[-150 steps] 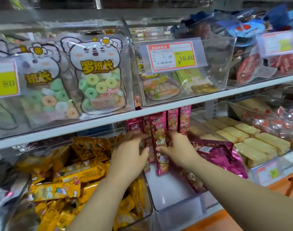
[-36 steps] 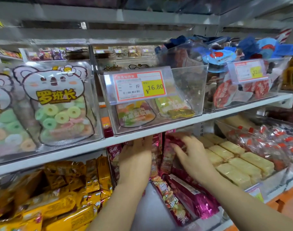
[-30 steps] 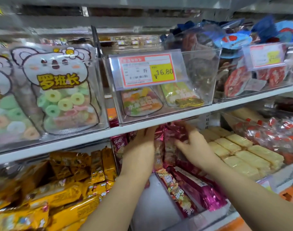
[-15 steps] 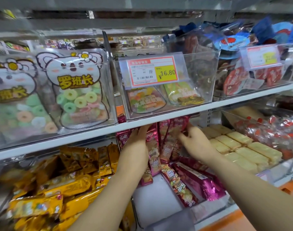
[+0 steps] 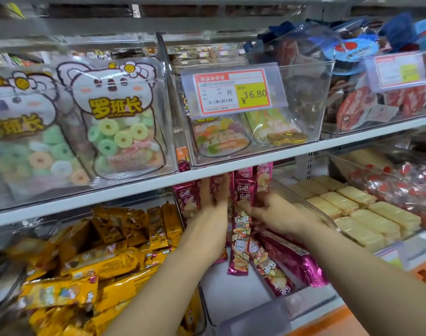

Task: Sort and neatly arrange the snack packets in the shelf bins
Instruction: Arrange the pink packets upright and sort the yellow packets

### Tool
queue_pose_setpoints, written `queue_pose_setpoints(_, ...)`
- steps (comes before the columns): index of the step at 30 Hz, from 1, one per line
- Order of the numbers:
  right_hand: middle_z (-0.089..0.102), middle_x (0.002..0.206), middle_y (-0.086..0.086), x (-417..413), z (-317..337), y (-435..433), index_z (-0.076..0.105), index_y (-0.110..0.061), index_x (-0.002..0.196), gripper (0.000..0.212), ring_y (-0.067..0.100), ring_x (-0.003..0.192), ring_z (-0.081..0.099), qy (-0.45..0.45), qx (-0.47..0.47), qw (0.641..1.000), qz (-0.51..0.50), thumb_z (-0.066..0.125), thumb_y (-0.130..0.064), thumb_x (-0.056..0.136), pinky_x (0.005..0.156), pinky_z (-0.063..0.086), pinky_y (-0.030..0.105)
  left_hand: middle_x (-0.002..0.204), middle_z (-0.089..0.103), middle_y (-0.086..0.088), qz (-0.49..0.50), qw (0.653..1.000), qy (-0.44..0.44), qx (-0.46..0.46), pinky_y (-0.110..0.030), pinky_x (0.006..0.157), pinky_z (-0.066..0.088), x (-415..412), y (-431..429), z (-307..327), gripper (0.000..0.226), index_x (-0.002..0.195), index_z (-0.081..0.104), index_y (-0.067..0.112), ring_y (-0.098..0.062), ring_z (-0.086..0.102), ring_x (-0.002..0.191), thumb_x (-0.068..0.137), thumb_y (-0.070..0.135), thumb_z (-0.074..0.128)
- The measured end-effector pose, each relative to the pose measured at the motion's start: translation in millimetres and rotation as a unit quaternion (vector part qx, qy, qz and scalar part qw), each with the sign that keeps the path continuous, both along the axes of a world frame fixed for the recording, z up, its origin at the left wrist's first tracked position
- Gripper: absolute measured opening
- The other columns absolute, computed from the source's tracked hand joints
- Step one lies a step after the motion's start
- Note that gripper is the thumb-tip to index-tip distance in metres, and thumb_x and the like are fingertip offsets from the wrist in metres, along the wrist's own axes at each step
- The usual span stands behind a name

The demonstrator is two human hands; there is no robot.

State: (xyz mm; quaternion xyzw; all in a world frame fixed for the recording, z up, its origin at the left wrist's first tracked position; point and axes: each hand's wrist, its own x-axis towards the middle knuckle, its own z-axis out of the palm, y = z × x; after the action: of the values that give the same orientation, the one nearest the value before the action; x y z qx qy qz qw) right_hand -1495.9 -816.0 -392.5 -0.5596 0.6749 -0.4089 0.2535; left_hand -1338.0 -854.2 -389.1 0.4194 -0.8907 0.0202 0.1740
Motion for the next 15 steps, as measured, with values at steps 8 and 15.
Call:
queue_pose_setpoints(8, 0.070, 0.096, 0.014, -11.9, 0.3, 12.1, 0.059, -0.004, 0.112, 0.026, 0.030, 0.092, 0.065, 0.032, 0.040, 0.998, -0.020, 0.060, -0.002, 0.087, 0.090, 0.050, 0.045, 0.147, -0.021, -0.010, 0.016, 0.994, -0.097, -0.043, -0.034, 0.078, 0.050, 5.6, 8.3, 7.0, 0.092, 0.148, 0.006, 0.031, -0.034, 0.055, 0.110, 0.078, -0.004, 0.053)
queue_pose_setpoints(15, 0.056, 0.114, -0.001, -9.3, 0.3, 10.6, 0.053, -0.013, 0.123, 0.035, 0.017, 0.103, 0.054, 0.101, 0.057, 0.993, -0.032, 0.061, -0.013, 0.089, 0.086, 0.040, 0.020, 0.152, -0.024, -0.010, 0.018, 0.990, -0.120, -0.074, -0.031, 0.070, 0.051, 4.8, -4.2, -0.8, 0.091, 0.151, 0.005, 0.020, -0.030, 0.052, 0.105, 0.076, -0.007, 0.051)
